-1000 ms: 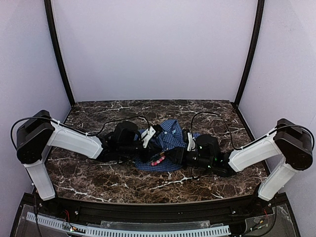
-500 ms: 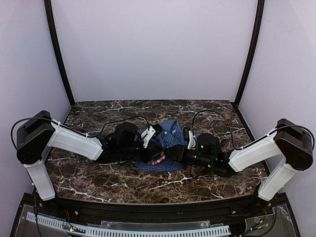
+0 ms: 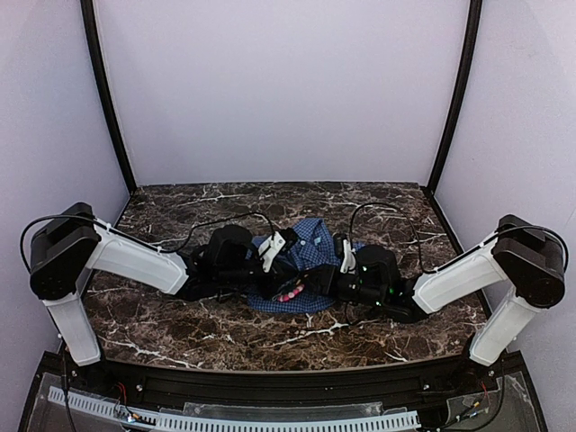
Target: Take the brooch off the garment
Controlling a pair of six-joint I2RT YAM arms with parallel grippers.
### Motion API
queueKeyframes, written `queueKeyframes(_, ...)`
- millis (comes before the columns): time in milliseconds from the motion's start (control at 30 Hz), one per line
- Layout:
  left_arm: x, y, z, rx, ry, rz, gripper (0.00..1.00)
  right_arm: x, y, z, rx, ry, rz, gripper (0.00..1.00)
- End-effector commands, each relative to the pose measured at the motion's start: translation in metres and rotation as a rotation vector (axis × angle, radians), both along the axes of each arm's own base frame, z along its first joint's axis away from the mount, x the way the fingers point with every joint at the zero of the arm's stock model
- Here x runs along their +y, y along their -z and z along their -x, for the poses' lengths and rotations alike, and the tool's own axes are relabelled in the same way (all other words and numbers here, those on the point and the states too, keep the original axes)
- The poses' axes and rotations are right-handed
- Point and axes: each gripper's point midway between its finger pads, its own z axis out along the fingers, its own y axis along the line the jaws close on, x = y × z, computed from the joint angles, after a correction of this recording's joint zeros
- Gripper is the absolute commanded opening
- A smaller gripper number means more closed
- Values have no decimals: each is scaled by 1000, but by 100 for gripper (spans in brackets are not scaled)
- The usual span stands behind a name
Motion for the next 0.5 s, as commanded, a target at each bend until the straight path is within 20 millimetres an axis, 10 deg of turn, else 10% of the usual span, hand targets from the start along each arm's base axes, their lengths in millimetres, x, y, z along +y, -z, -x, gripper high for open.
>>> queueKeyframes(0,-3,-14,7,-65,18,9,1,6,-6,-6,-15,21,-10,42)
queueKeyframes(467,-6,-13,4,-98,-20,-11,1,0,-3,-9,-14,54,8,0)
